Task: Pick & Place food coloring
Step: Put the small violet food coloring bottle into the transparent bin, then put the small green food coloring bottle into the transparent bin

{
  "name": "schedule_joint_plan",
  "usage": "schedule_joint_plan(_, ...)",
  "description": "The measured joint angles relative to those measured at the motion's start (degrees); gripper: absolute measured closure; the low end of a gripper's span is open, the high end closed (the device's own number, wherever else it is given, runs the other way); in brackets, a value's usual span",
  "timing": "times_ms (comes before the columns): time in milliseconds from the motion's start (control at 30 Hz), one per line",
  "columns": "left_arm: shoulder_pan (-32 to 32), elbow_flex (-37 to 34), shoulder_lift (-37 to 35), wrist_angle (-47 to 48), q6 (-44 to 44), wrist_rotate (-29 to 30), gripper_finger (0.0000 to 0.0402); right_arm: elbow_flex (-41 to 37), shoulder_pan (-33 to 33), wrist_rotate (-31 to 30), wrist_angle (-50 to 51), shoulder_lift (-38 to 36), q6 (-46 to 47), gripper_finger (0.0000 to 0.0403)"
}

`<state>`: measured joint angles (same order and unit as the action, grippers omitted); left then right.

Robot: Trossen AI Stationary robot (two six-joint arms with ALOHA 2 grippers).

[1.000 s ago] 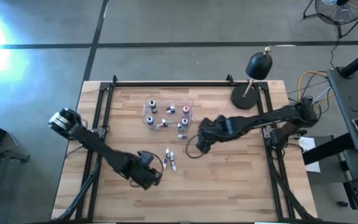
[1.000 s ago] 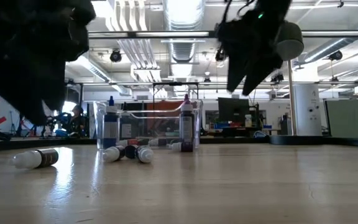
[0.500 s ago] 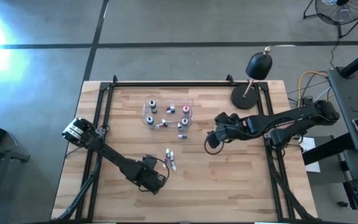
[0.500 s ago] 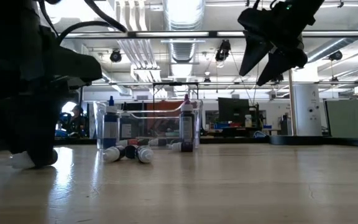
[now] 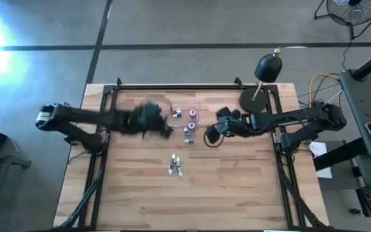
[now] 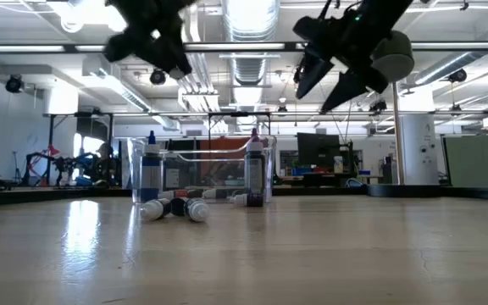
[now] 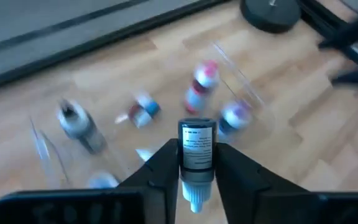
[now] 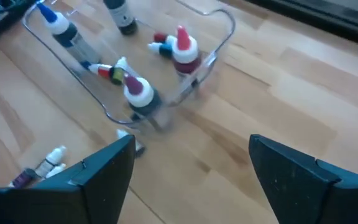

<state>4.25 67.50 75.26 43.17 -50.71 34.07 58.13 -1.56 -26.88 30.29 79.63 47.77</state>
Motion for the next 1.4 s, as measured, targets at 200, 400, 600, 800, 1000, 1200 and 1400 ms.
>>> schedule_joint_plan(200,-16.3,-2.45,0.84,-5.34,15.63,-21.25,0.0274,1.03,0.07,1.57,0.41,4.57,3.48,0.0087)
schedule_joint_plan(400,-13.28,-0.62,-5.12,-0.2,20.97,-21.03,0.0236,2.1,-1.41,14.9,-3.1,10.83,-5.83,0.0091)
schedule_joint_plan(600,-1.86,-6.36,-11.84,4.52,6.77,-15.39,0.0235,7.2,-2.26,23.55,-8.6,23.07,-5.79,0.0099)
schedule_joint_plan(800,12.2,-13.86,-14.38,4.45,-14.99,-4.75,0.0235,19.49,-6.41,20.53,-1.46,32.2,-1.19,0.0111)
schedule_joint_plan(1000,22.02,-18.56,-13.89,4.92,-31.51,-0.23,0.0234,28.31,-10.93,18.92,5.89,37.89,9.29,0.0125)
schedule_joint_plan(1200,24.19,-23.94,-15.72,6.95,-36.22,-1.28,0.0234,34.59,-15.13,19.36,5.56,43.35,21.0,0.0143)
schedule_joint_plan(1400,24.51,-29.31,-20.55,6.41,-32.22,-3.56,0.0234,42.15,-15.71,16.29,8.08,50.77,28.66,0.0161)
